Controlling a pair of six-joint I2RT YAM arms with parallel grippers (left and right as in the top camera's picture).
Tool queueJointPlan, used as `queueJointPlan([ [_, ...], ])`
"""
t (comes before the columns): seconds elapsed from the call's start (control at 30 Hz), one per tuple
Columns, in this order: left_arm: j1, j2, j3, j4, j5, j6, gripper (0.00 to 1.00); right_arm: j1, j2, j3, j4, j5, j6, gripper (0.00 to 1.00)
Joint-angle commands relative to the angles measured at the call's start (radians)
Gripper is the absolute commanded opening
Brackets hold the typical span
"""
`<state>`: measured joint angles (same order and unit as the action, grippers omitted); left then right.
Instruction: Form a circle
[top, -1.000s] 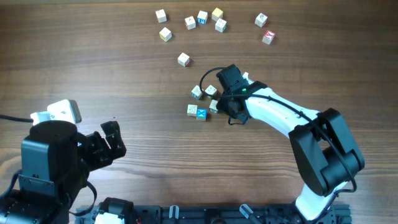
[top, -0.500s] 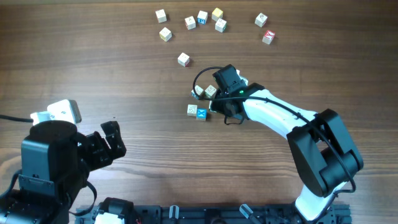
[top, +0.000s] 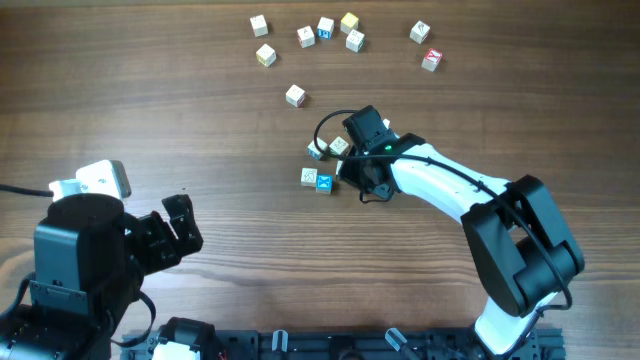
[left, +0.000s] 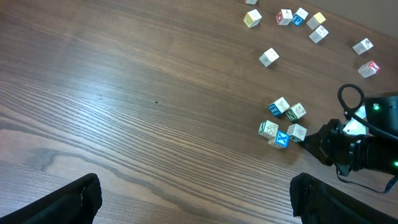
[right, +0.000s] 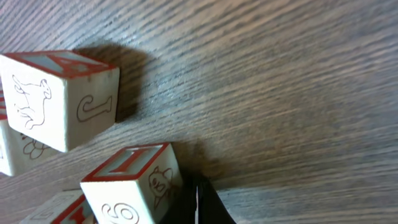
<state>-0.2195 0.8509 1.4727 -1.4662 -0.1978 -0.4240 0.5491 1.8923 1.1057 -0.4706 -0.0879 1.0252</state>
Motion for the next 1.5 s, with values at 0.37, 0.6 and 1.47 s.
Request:
queueJointPlan([
  [0.37,0.007,-0.001,-0.001,0.003,-0.013,-0.006,1.0,0.001,-0.017,-0.007,-0.011,-0.026,0.084,0.04],
  [0.6,0.007,-0.001,-0.001,0.003,-0.013,-0.006,1.0,-0.027,-0.017,-0.006,-0.011,-0.066,0.085,0.05],
  [1.47,0.006,-0.001,-0.001,0.003,-0.013,-0.006,1.0,-0.036,-0.017,-0.006,0.005,-0.15,0.128,0.04],
])
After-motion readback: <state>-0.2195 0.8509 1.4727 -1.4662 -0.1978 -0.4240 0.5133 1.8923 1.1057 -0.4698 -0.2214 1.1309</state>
